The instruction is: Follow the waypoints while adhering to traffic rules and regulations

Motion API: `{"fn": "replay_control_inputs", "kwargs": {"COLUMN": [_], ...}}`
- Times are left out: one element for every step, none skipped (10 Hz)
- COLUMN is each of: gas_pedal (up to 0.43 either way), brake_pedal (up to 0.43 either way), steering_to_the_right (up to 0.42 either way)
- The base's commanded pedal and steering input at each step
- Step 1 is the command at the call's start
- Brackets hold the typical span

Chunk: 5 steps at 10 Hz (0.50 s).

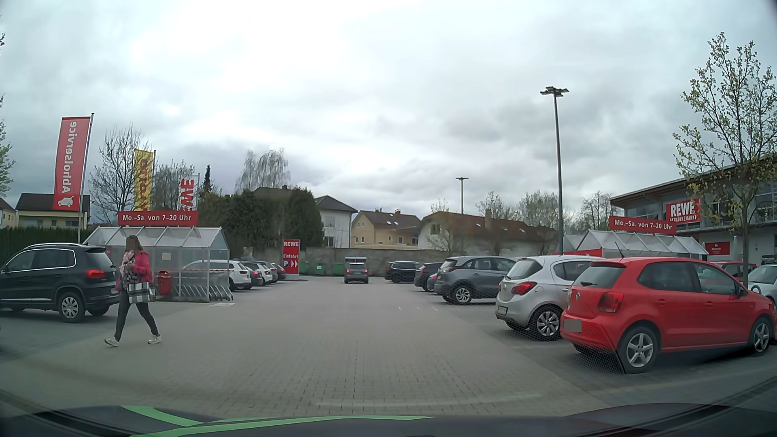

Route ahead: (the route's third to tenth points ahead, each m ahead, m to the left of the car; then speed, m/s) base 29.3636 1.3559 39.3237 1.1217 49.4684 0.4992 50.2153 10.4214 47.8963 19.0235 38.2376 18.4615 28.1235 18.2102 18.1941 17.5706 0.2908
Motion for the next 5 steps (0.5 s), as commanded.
{"fn": "replay_control_inputs", "kwargs": {"gas_pedal": [0.000,0.000,0.000,0.000,0.000], "brake_pedal": [0.000,0.000,0.000,0.000,0.000], "steering_to_the_right": [-0.003,-0.003,-0.003,-0.003,-0.003]}}
